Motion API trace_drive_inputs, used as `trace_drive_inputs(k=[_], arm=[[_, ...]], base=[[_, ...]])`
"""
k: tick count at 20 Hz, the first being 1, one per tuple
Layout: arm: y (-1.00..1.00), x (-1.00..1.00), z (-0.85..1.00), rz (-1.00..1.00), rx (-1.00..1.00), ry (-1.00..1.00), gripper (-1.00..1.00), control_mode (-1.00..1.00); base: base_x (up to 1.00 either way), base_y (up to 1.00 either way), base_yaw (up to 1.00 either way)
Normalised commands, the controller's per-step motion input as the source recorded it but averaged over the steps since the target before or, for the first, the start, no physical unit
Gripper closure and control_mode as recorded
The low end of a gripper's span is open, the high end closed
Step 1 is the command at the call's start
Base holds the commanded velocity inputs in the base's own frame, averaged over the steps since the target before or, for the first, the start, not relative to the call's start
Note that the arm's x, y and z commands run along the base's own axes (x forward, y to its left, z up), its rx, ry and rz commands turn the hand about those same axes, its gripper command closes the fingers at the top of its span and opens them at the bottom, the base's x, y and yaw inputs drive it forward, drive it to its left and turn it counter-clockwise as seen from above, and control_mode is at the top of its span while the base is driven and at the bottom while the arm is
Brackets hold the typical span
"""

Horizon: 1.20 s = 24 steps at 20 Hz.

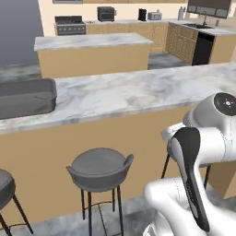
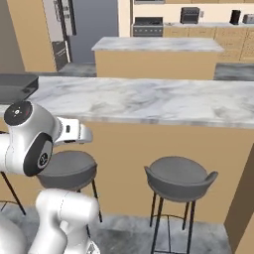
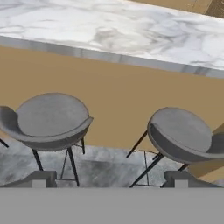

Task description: Place the cold items (broccoli and cucumber) from the fridge in one tupperware on the dining counter. Place the warm items (kebab skewer and hot dog) in the stove area in another tupperware.

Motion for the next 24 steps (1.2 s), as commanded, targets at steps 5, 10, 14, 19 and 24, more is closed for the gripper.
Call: trace_drive_inputs(k=[5, 10, 14, 19, 24], arm=[[0.0, 0.0, 0.0, 0.0, 0.0, 0.0, -1.0, 1.0], [0.0, 0.0, 0.0, 0.0, 0.0, 0.0, -1.0, 1.0], [0.0, 0.0, 0.0, 0.0, 0.0, 0.0, -1.0, 1.0], [0.0, 0.0, 0.0, 0.0, 0.0, 0.0, -1.0, 1.0], [0.0, 0.0, 0.0, 0.0, 0.0, 0.0, -1.0, 1.0]], base=[[0.0, -1.0, 0.0], [0.0, -1.0, 0.0], [0.0, -1.0, 0.0], [0.0, -1.0, 0.0], [0.0, -1.0, 0.0]])
